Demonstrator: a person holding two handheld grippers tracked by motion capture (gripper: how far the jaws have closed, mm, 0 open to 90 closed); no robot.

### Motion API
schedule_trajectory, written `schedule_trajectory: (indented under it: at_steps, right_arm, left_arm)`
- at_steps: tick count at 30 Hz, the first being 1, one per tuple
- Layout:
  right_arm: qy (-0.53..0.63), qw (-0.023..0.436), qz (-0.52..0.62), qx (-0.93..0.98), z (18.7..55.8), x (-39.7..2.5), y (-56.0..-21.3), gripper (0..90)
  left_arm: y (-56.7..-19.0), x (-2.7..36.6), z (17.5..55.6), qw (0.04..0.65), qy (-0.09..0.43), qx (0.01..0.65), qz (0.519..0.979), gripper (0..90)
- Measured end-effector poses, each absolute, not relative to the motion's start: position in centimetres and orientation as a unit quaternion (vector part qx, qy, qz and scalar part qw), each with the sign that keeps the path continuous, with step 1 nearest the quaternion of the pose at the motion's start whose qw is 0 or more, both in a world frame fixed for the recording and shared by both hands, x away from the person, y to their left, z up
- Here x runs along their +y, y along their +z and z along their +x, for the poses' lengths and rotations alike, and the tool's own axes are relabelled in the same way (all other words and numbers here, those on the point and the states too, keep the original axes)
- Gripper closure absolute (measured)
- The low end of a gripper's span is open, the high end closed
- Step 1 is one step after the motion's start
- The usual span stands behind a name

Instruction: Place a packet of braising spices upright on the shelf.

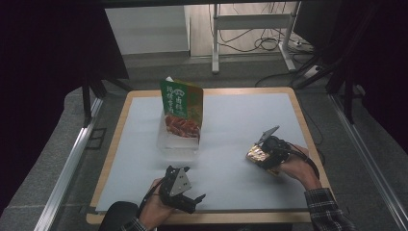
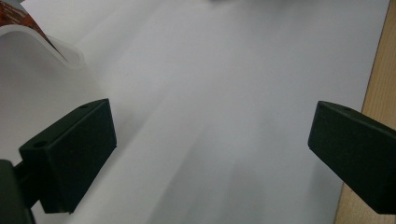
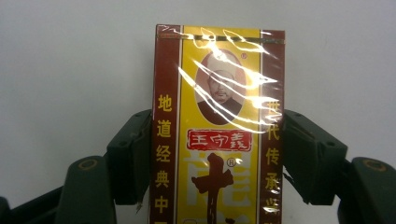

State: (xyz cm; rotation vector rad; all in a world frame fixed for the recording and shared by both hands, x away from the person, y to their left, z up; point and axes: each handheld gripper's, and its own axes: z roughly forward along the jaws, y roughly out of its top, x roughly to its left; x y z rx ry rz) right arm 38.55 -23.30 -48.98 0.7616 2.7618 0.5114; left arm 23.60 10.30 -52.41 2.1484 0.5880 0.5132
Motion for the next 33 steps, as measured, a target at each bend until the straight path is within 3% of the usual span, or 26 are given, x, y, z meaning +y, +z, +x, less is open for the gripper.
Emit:
schedule_trajectory:
  at_steps: [13,33]
  right_arm:
    - [0.16,0.103,0.275,0.942,39.1,-22.8,-48.4,24.9]
    - [0.073,0.085,0.274,0.955,41.0,-19.7,-49.0,30.9]
  left_arm:
    - [-52.5,10.2,23.7,0.412,0.206,0.235,0.856,0.8]
    - [-52.6,10.2,23.7,0.407,0.206,0.231,0.859,0.9]
